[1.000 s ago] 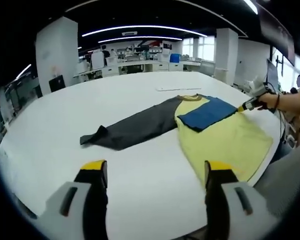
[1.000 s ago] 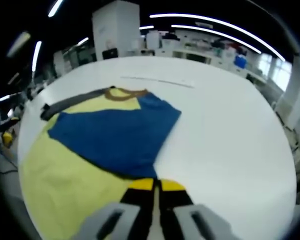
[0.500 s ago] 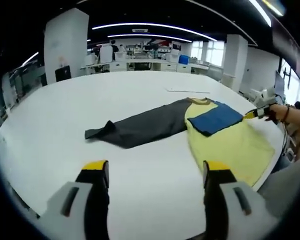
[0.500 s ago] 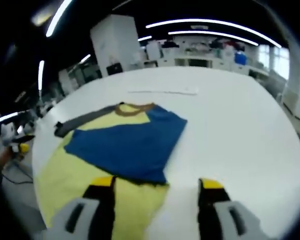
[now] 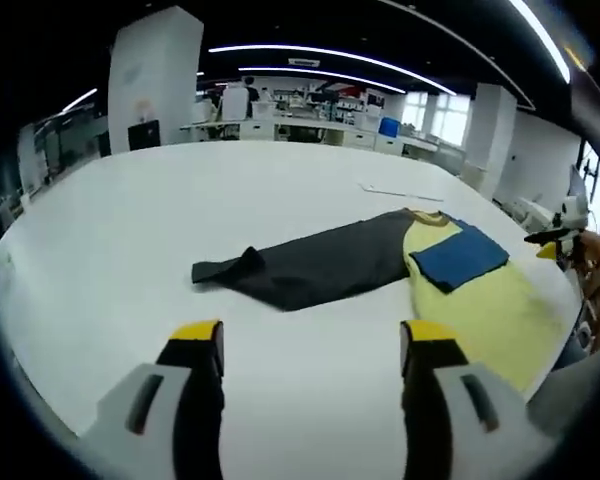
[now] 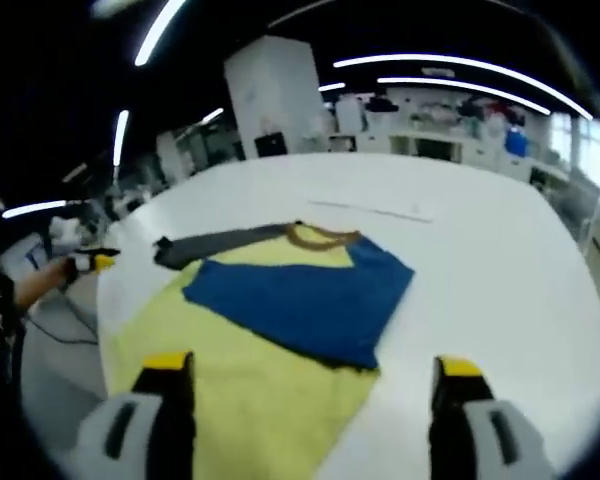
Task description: Fold the garment on the visible template until the final outline fits inside the template.
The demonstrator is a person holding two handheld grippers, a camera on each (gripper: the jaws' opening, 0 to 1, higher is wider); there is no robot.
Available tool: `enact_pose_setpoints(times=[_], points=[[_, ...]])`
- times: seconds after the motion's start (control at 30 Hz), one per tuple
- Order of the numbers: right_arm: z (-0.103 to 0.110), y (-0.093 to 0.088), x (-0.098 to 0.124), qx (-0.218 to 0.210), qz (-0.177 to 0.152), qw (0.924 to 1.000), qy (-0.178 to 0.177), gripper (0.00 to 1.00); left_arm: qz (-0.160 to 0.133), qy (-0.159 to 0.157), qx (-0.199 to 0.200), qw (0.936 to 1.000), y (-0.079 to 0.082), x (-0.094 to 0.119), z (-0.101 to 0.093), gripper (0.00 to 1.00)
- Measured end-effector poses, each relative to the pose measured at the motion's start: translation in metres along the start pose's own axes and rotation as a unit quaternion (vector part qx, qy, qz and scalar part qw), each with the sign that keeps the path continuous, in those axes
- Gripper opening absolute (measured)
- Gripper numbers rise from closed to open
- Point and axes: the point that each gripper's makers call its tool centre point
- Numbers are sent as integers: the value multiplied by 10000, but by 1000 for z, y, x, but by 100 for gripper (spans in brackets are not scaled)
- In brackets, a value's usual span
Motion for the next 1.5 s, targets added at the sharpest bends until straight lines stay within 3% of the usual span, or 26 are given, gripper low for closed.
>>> enact_pose_setpoints(times=[0.27, 0.67, 1.1, 1.37, 1.5], points=[[25, 6, 13, 139, 14, 9997, 197, 99, 73, 100, 307, 9995, 4, -20, 17, 64], [40, 7, 28, 226, 5, 9996, 177, 99, 122, 362, 1013, 9941, 8, -49, 48, 57], [38, 1, 39, 190, 79, 9998, -39, 99, 339, 666, 1378, 9876, 4, -83, 65, 49], [35, -6, 41, 106, 151, 9997, -165, 99, 358, 901, 1739, 9800, 9, -101, 74, 41], [33, -8, 42, 49, 125, 9997, -219, 98, 481, 1096, 1866, 9751, 5, -105, 75, 37]])
Point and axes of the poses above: the point that each gripper's makers call its tool centre point, and the gripper's own axes: x roughly backward along the fingers, z roughly to its left, y roughly out of its top, and after that the axes turned 12 degrees about y, right-handed
